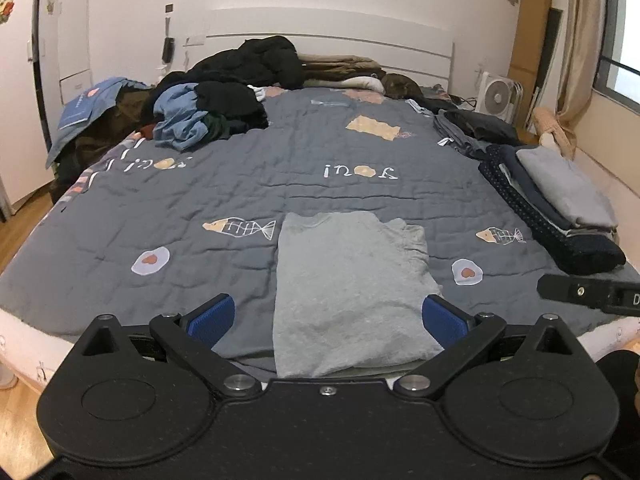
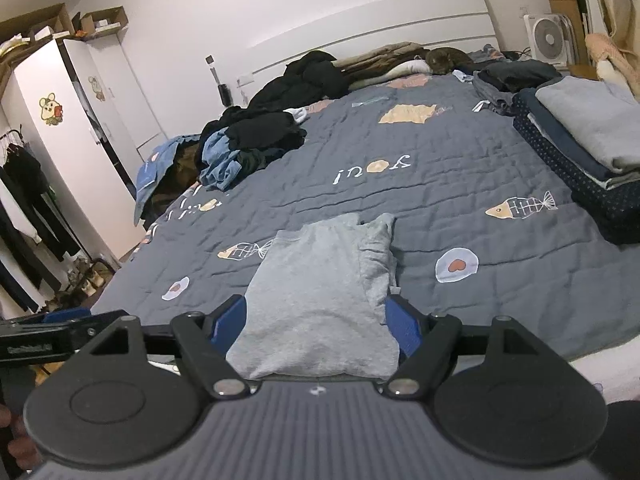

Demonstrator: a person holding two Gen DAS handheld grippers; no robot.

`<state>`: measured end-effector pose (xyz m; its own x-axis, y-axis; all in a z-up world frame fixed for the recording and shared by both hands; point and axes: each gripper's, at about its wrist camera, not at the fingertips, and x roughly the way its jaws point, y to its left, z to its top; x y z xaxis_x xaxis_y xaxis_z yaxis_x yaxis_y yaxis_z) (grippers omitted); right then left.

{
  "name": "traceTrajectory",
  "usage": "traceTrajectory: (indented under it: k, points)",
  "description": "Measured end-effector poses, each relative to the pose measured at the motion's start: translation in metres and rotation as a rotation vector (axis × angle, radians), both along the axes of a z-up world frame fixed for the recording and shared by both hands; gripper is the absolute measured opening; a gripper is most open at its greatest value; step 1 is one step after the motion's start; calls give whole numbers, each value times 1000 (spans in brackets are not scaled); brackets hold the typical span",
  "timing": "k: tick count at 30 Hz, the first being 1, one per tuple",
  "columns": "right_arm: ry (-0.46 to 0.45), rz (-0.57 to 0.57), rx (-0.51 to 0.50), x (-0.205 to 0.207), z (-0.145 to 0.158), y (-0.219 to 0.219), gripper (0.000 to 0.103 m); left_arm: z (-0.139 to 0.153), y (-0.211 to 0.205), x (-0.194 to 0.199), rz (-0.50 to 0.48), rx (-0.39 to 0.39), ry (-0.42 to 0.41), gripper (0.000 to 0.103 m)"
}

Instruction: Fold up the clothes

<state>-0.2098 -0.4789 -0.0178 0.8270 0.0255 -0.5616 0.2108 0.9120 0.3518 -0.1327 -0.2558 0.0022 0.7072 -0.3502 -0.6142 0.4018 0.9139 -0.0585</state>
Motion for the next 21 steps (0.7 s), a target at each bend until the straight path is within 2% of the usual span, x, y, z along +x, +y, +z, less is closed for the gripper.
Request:
traceTrajectory:
  k: [3, 8, 13, 21]
  points:
    - [31, 2, -4, 3, 1, 0, 76, 2, -3, 7, -20, 5, -10, 101]
    - [89, -48, -120, 6, 10, 8, 76, 1, -4, 17, -27, -18, 17, 101]
    - [107, -41, -182, 5, 16, 14, 76, -3, 1, 23, -21, -32, 37, 101]
    - [136, 0, -217, 19, 13, 18, 76, -18, -1, 29, -20, -8, 71, 101]
